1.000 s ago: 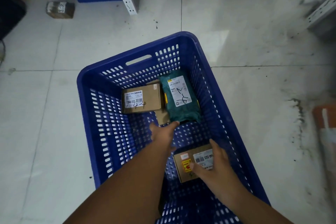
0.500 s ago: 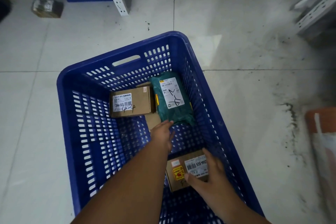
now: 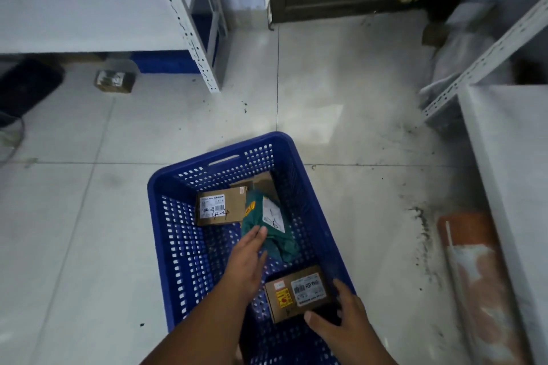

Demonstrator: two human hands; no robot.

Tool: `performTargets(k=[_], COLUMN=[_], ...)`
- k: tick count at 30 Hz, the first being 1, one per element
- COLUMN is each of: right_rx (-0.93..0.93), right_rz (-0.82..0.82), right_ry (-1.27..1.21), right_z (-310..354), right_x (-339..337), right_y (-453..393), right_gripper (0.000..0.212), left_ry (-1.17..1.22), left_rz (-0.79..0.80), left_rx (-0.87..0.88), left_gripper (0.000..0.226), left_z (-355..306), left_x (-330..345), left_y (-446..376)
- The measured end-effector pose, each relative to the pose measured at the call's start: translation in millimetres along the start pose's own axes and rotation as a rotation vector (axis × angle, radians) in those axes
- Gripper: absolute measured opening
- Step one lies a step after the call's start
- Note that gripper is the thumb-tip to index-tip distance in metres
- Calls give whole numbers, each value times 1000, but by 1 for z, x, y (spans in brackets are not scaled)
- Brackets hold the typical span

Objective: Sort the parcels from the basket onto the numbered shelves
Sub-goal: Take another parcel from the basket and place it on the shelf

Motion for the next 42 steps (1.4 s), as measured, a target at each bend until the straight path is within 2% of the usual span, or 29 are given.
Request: performTargets(k=[1, 4, 9, 11, 12, 14, 16, 18, 20, 22, 26, 28, 30, 33, 37, 39, 42], right_rx=[6, -16, 28, 49, 74, 115, 85, 54, 32, 35, 34, 46, 34, -53, -211, -262, -313], right_rz=[1, 22, -5, -4, 4, -13, -34, -69, -140, -217, -389, -498, -572, -669, -851, -927, -1027], right_ry=[-4, -53, -260, -361, -429, -563, -678, -792, -906, -1016, -1093, -1124, -1167, -1214, -1202, -1202, -1207], right_z=[6, 26, 68, 88, 97, 114, 131, 144, 152, 155, 142, 126, 114, 99, 92, 85, 70], right_x=[-5, -22, -48, -57, -62, -75, -92, -115, -143, -173, -231, -256, -280, -316, -369, -391, -416], right_y=[16, 70, 140, 163, 178, 203, 227, 251, 275, 297, 347, 375, 405, 444, 515, 549, 588], right_gripper=[94, 60, 46, 38, 43, 65, 60, 71, 77, 65, 53, 37, 24, 28, 30, 30, 29], left_ry=[-14, -53, 54, 111, 127, 125, 123, 84, -34, -101, -176, -273, -371, -508, -586, -615, -642], left_rz=[20, 96, 116, 144, 168, 233, 318, 389, 482, 566, 675, 730, 829, 953, 1078, 1117, 1100], left_rx=[5, -21, -12, 0, -3, 1, 1, 14, 45, 54, -27, -62, -69, -69, 20, 48, 141], left_gripper=[50, 46, 30, 31, 30, 31, 43, 56, 64, 78, 39, 16, 11, 25, 74, 75, 58], left_z=[-8, -33, -68, -81, -89, -100, -108, -115, -119, -118, -104, -91, -84, -78, -79, -77, -73], left_x=[4, 16, 41, 60, 74, 107, 137, 166, 194, 215, 258, 275, 288, 319, 360, 383, 416], left_y=[17, 77, 162, 195, 216, 258, 296, 338, 381, 419, 490, 511, 530, 566, 623, 650, 685])
Point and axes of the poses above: each hand's wrist, its own y-axis away from the middle knuckle, its own x-axis out of the palm, z = x × y, the point moved 4 cm from there along -y, towards the middle knuckle, and after that the axes turned 14 degrees about y, right-handed, at the moved point
